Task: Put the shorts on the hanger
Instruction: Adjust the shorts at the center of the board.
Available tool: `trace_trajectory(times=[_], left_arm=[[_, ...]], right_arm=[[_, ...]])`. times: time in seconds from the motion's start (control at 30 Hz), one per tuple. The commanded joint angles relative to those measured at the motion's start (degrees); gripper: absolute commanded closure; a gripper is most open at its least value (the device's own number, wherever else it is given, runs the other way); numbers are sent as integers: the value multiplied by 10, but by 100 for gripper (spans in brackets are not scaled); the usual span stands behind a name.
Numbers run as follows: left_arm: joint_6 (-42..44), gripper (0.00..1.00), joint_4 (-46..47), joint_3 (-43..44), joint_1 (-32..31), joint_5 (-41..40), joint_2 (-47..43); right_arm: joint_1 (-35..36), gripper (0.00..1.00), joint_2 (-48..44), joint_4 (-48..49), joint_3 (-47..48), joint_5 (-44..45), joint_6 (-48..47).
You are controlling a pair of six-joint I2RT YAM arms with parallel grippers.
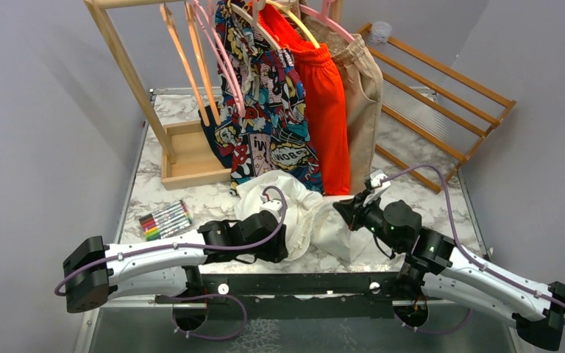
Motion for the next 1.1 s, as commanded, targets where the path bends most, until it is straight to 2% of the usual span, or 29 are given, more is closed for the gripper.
trace_trajectory(times=[0.0, 0.13, 0.27, 0.43, 0.6, 0.67, 0.73, 0.8, 0.9, 0.97, 1.07], left_arm=[[-3, 68, 27, -12, -1, 1, -3], [8, 99, 2, -4, -2, -40, -21], [40, 100, -60, 47, 2, -155, -55], [143, 100, -75, 128, 48, -277, -60], [239, 100, -28, 136, 156, -267, -25], [246, 100, -9, 126, 199, -246, -18], [245, 100, 5, 116, 223, -234, -22], [244, 100, 17, 106, 234, -231, -32], [248, 100, 27, 92, 236, -231, -51], [252, 100, 33, 82, 236, -224, -61], [250, 100, 39, 74, 236, -217, -70]], right_arm=[[2, 99, -15, 15, -4, -8, 2], [2, 99, -26, 31, -9, -49, -8], [2, 99, -27, 77, -20, -138, -27], [2, 99, 11, 129, -15, -269, -57], [2, 96, 78, 155, -15, -397, -62], [2, 86, 113, 149, -11, -432, -54], [3, 71, 141, 141, -8, -448, -36], [3, 54, 151, 127, -10, -426, -18], [3, 35, 131, 101, -11, -356, 11], [3, 29, 112, 83, -6, -276, 44], [2, 29, 113, 51, 18, -214, 85]])
